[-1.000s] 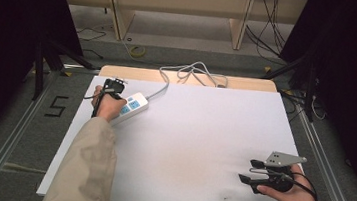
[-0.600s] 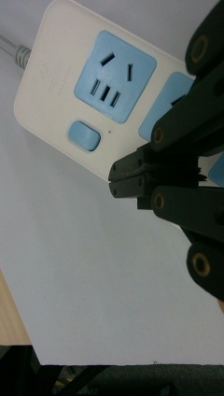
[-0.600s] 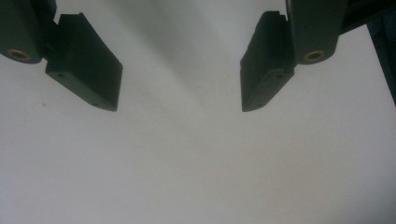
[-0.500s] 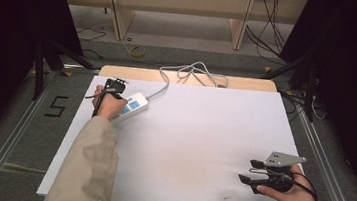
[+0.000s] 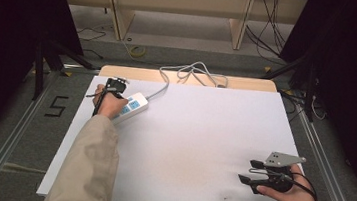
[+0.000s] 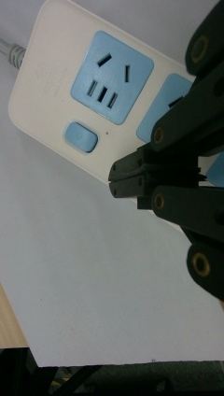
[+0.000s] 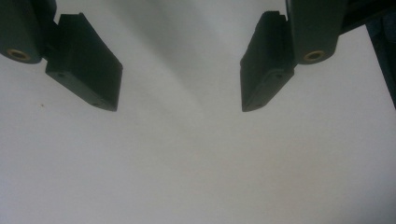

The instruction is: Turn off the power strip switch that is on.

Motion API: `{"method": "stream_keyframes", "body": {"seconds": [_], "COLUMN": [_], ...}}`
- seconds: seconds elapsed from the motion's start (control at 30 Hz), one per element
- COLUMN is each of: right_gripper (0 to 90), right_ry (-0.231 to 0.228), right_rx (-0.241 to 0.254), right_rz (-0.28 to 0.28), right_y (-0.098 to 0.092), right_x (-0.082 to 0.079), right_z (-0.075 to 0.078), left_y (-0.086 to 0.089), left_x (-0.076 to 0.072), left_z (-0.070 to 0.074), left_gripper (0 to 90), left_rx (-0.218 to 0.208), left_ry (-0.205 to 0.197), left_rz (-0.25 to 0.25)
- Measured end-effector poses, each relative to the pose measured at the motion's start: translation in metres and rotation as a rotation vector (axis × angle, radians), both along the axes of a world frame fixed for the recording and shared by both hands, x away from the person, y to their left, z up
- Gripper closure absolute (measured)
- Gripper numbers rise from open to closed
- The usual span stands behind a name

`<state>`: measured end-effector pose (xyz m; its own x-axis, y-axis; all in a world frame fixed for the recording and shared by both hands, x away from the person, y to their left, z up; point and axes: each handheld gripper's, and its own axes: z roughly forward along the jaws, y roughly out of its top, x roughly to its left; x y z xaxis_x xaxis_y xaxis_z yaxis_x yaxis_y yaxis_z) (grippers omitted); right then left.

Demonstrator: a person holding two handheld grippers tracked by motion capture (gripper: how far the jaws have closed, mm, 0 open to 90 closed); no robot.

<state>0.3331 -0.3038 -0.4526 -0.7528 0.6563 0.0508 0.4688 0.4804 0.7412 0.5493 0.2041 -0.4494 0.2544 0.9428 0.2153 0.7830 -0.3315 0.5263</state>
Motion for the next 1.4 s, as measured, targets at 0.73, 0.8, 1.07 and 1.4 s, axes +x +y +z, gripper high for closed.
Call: {"method": "stream_keyframes", "body": {"seconds": [0.73,0.8,1.07,1.4], "right_gripper": [30.1,30.1,30.1,30.0], "right_ry": [0.005,0.006,0.007,0.008], "right_rx": [-0.004,-0.005,-0.004,-0.005], "right_rz": [0.008,0.008,0.01,0.013], "right_y": [0.0006,0.0006,0.0011,0.0013], "right_x": [0.0003,0.0003,0.0001,0.0002], "right_z": [-0.0007,-0.0007,-0.0008,-0.001], "left_y": [0.0019,0.0015,0.0002,-0.0015], "left_x": [0.0029,0.0029,0.0032,0.0028], "left_z": [0.0014,0.0012,0.0015,0.0008], "left_gripper": [90.0,90.0,90.0,90.0], "left_rx": [-0.018,-0.014,-0.001,0.007], "left_ry": [0.024,0.025,0.033,0.038], "left_rz": [0.004,0.003,0.002,0.003]}}
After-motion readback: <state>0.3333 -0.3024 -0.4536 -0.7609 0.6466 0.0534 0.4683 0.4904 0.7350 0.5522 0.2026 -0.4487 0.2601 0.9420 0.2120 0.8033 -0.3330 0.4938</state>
